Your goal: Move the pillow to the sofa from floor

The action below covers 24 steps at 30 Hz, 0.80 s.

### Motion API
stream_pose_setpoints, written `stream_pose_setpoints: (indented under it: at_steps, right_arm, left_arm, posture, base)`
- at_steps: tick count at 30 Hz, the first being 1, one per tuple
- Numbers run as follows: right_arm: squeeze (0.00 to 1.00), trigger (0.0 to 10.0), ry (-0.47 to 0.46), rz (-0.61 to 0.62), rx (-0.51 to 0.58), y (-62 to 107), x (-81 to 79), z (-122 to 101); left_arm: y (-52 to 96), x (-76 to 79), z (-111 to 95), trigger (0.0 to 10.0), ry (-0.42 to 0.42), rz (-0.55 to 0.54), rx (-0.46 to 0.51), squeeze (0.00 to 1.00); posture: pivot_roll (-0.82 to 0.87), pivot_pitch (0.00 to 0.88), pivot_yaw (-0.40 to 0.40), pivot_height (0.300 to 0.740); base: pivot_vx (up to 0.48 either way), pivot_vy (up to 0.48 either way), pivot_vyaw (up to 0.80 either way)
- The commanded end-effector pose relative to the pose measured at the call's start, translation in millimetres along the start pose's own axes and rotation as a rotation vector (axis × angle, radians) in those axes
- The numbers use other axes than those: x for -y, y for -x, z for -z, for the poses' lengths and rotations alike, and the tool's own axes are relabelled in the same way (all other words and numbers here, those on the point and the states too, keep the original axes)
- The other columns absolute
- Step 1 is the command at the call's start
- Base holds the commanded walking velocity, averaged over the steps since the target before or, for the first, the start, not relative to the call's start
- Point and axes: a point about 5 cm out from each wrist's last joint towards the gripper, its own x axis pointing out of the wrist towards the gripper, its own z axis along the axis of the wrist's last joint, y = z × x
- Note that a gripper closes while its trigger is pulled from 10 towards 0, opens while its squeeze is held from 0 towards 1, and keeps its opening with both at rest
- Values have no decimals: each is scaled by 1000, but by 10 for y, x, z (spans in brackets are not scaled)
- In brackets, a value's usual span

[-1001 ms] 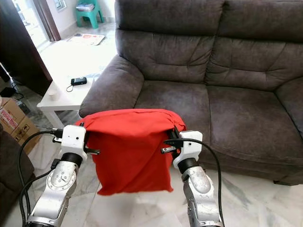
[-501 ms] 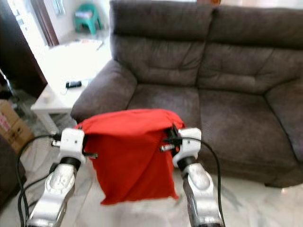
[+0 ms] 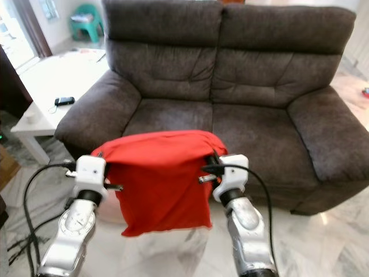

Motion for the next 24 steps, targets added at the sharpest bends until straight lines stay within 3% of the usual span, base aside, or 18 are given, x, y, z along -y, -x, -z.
stream_pose_setpoints:
  at_steps: [1, 24]
  right_arm:
    - [0, 10000, 3, -4, 106, -92, -31, -216]
    - [0, 10000, -2, -14, 111, -131, -67, -228]
  left_arm:
    - [-40, -122, -120, 10000, -16, -43, 65, 0]
    - [-55, -142, -138, 10000, -18, -43, 69, 0]
  posture:
    - [95, 0, -35, 740]
    - [99, 21, -33, 740]
  base:
    - [0, -270, 0]
    - [0, -270, 0]
